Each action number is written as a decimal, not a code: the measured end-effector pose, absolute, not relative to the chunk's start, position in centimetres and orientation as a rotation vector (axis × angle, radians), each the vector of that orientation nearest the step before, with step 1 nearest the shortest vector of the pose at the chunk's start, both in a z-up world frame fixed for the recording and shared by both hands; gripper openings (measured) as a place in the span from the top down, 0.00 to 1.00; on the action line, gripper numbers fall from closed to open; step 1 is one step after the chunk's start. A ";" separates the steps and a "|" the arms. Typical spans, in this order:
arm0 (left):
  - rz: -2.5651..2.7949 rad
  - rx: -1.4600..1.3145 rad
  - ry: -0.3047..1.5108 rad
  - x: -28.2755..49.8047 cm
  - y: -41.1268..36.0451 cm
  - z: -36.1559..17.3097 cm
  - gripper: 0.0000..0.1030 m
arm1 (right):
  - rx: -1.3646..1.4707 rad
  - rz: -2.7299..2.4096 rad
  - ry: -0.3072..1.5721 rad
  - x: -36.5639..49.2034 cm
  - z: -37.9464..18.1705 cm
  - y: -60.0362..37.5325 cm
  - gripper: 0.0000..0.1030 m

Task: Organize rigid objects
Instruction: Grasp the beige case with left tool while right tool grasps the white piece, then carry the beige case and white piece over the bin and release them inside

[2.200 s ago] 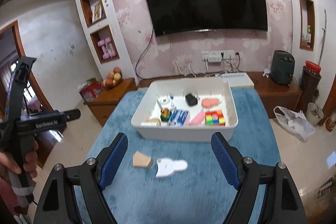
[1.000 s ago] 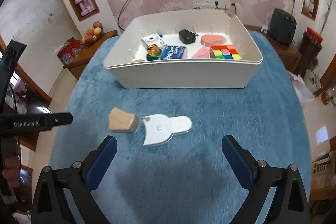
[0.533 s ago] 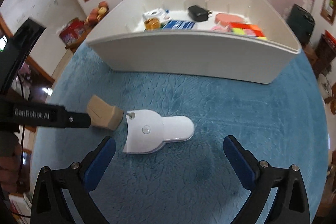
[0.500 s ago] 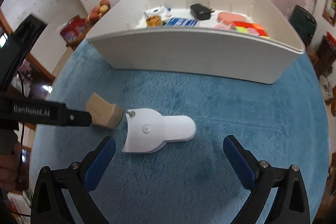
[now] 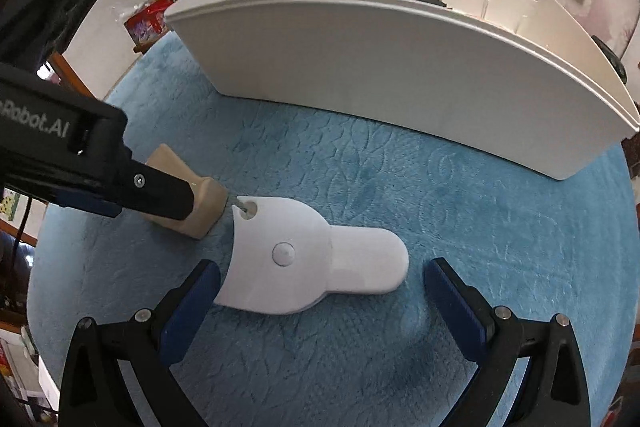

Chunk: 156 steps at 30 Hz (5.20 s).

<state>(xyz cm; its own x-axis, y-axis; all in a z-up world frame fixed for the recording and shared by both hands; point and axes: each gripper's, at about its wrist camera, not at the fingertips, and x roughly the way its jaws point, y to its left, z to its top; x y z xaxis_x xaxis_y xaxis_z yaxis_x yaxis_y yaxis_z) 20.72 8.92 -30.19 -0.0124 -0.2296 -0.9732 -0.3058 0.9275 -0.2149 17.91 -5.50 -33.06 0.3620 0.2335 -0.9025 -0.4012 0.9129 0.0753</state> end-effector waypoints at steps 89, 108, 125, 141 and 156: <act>-0.136 -0.029 1.172 12.7 10.1 -12.2 0.36 | -0.111 0.050 0.726 10.3 -12.5 -7.8 0.22; -0.047 0.033 1.010 23.2 2.8 -7.5 0.35 | -0.081 0.147 0.573 22.3 -8.6 -14.8 0.22; 0.127 0.166 0.983 31.1 -1.5 -11.8 0.35 | 0.007 0.277 0.676 30.9 -14.9 -18.3 0.22; 0.150 0.213 1.138 34.6 -3.2 -20.0 0.35 | -0.056 0.367 0.783 32.9 -21.6 -18.1 0.22; 0.144 0.194 1.207 35.8 -2.6 -21.6 0.28 | 0.007 0.365 0.866 34.4 -23.1 -18.0 0.21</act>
